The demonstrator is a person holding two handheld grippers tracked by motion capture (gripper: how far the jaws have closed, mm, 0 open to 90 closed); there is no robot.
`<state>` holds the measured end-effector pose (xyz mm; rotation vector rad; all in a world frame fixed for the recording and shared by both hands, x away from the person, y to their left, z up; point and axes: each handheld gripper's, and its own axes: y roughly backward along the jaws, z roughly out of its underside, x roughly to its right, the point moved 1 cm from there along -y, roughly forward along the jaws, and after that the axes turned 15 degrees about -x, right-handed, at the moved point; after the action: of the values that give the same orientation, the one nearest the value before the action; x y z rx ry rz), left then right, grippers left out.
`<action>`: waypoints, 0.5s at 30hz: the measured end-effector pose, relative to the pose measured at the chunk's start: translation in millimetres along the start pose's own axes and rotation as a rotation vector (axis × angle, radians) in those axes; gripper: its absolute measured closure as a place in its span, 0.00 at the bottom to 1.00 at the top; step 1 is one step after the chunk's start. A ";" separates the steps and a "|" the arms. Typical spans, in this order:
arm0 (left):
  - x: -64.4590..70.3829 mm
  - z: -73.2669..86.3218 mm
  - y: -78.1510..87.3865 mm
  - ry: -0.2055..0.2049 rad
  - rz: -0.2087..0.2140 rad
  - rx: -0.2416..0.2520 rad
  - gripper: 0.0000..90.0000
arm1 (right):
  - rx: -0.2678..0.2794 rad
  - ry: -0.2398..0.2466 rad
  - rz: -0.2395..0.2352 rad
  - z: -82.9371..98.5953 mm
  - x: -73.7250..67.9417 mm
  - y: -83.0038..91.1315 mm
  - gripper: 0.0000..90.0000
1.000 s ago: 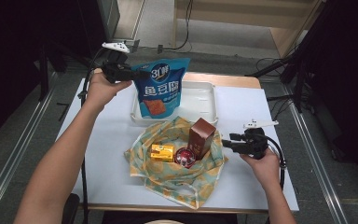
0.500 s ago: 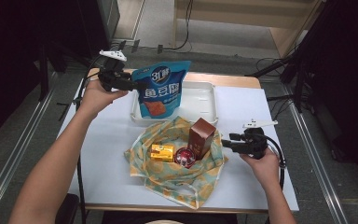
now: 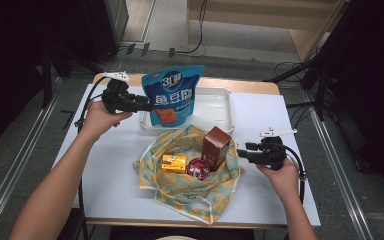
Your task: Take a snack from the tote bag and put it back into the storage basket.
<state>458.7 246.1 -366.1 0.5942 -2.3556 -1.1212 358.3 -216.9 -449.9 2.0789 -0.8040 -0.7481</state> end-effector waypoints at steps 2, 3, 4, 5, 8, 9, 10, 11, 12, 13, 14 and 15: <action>-0.2 3.3 -6.9 0.003 -0.010 -0.017 0.58 | -0.002 0.000 0.002 0.0 0.0 -0.2 0.55; -0.2 4.6 -9.1 0.001 -0.006 -0.010 0.58 | -0.004 0.003 0.002 -0.2 0.0 -0.3 0.55; -0.6 5.8 -12.2 0.003 0.007 -0.010 0.59 | -0.005 0.003 0.004 -0.3 -0.1 -0.3 0.55; -1.2 6.7 -14.5 0.003 0.007 -0.011 0.59 | -0.001 0.001 0.008 -0.4 -0.5 -0.1 0.55; -5.4 9.8 -23.2 0.019 -0.013 -0.027 0.63 | 0.011 0.003 0.008 -0.9 -1.1 1.3 0.56; -7.1 10.1 -25.0 0.023 -0.022 -0.033 0.65 | 0.012 0.005 0.009 -1.1 -1.1 1.4 0.56; -8.2 10.0 -26.8 0.026 -0.029 -0.032 0.68 | 0.011 0.004 0.007 -1.3 -1.3 1.2 0.56; -9.0 9.5 -28.7 0.031 -0.038 -0.030 0.69 | 0.010 0.004 0.010 -1.5 -1.2 0.8 0.56; -10.0 8.7 -30.2 0.038 -0.043 -0.033 0.72 | 0.007 0.005 0.008 -1.7 -1.1 0.6 0.56; -10.8 7.9 -32.2 0.050 -0.041 -0.035 0.74 | 0.006 0.004 0.007 -2.0 -1.0 0.3 0.56; -11.7 7.1 -34.1 0.064 -0.037 -0.042 0.77 | 0.007 0.006 0.009 -2.3 -0.9 0.0 0.56; -12.3 6.4 -36.2 0.083 -0.049 -0.050 0.81 | 0.009 0.006 0.008 -2.6 -1.0 -0.1 0.56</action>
<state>471.5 236.0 -401.3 0.6707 -2.2478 -1.1510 359.6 -215.0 -448.4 2.0838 -0.8130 -0.7354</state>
